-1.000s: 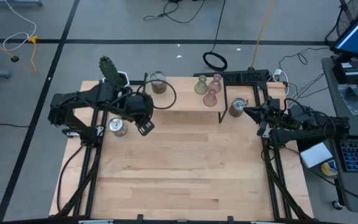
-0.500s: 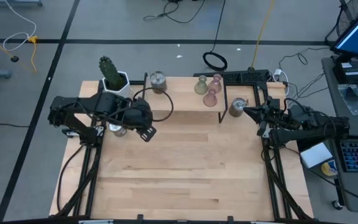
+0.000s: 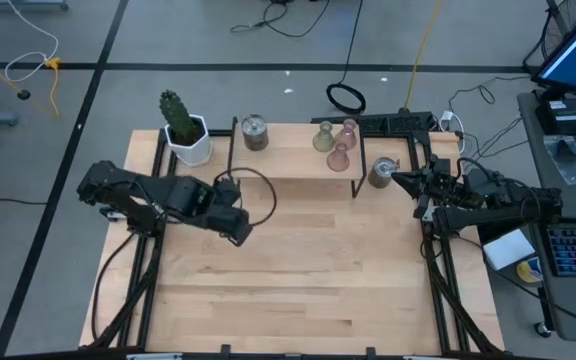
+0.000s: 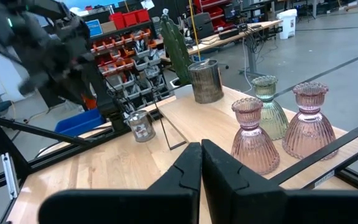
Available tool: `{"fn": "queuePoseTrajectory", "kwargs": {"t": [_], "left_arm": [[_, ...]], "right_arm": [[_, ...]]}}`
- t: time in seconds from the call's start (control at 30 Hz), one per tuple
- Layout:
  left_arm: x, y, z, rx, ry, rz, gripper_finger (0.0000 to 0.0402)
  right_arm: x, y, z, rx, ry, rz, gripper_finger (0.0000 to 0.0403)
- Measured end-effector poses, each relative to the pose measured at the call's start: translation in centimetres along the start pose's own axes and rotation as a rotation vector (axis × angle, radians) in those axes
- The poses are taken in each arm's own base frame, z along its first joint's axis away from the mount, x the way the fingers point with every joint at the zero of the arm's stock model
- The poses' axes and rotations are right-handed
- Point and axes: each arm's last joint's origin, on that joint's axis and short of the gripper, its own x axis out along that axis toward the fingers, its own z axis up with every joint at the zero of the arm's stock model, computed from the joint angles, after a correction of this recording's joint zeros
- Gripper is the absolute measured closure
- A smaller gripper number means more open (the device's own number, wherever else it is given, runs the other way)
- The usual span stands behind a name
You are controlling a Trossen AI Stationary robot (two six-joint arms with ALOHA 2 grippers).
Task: Pick & Place candle stick holders
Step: Put the left brown scented candle on the shelf
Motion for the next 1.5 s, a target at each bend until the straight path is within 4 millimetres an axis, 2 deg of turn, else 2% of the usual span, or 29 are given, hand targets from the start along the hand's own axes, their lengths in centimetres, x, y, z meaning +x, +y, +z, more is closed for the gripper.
{"fn": "queuePoseTrajectory", "kwargs": {"t": [0.37,0.7,0.97,1.23,1.5], "left_arm": [[6.5,0.9,-2.8,0.017,0.142,0.239,0.0248],[10.4,3.3,-3.1,0.028,0.217,0.405,0.0248],[12.6,5.2,-2.6,0.023,0.294,0.487,0.0247],[13.9,6.6,-2.1,0.050,0.354,0.528,0.0247],[15.3,8.0,-2.8,0.052,0.404,0.594,0.0247]], "right_arm": [[0.0,0.0,0.0,0.000,0.000,0.000,0.0399],[0.0,0.0,0.0,0.000,0.000,0.000,0.0399],[0.0,0.0,0.0,0.000,0.000,0.000,0.0399],[0.0,0.0,0.0,0.023,0.000,0.000,0.0399],[0.0,0.0,0.0,0.026,0.000,-0.001,0.0399]]}}
